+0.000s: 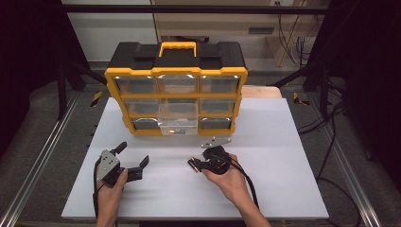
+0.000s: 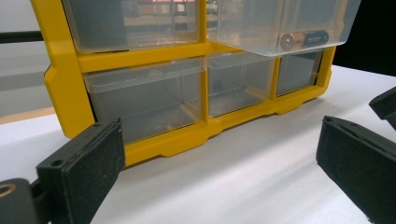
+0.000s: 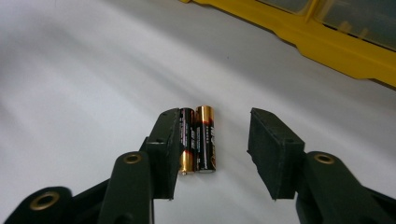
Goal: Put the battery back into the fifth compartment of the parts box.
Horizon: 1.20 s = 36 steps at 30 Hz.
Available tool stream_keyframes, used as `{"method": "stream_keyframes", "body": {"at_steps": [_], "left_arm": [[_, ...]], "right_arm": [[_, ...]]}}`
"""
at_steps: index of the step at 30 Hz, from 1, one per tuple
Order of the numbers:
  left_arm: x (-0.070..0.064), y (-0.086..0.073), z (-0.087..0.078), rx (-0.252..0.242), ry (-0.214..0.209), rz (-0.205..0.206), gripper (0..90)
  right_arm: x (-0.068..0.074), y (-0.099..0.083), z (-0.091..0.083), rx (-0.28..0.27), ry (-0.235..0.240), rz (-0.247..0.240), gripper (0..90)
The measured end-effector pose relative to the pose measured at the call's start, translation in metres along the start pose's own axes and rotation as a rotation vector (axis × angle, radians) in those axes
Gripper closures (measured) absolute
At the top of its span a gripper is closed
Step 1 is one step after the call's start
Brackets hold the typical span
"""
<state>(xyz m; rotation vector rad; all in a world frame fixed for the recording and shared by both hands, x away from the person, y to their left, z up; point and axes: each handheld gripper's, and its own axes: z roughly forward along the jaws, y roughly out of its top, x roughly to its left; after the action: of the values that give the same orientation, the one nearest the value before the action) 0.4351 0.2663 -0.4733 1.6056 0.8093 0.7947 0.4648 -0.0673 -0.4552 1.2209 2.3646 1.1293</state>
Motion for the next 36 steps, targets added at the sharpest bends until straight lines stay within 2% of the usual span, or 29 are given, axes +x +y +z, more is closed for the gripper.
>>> {"method": "stream_keyframes", "body": {"at_steps": [11,24,30,33,36], "left_arm": [[0.000,0.000,0.000,0.000,-0.001,0.001,1.2],[-0.002,0.000,0.001,0.004,-0.006,0.004,1.2],[-0.002,0.000,0.002,0.006,-0.008,0.007,1.2],[-0.002,-0.001,0.002,0.007,-0.008,0.006,1.2],[-0.002,-0.001,0.003,0.008,-0.009,0.007,1.3]], "right_arm": [[0.004,0.001,0.010,-0.011,-0.002,-0.003,65.0],[0.008,-0.004,0.026,0.049,-0.011,-0.036,77.9],[0.005,-0.009,0.032,0.073,-0.030,-0.041,76.8],[0.004,-0.011,0.036,0.087,-0.055,-0.053,76.5],[0.003,-0.014,0.038,0.072,-0.052,-0.044,76.3]]}}
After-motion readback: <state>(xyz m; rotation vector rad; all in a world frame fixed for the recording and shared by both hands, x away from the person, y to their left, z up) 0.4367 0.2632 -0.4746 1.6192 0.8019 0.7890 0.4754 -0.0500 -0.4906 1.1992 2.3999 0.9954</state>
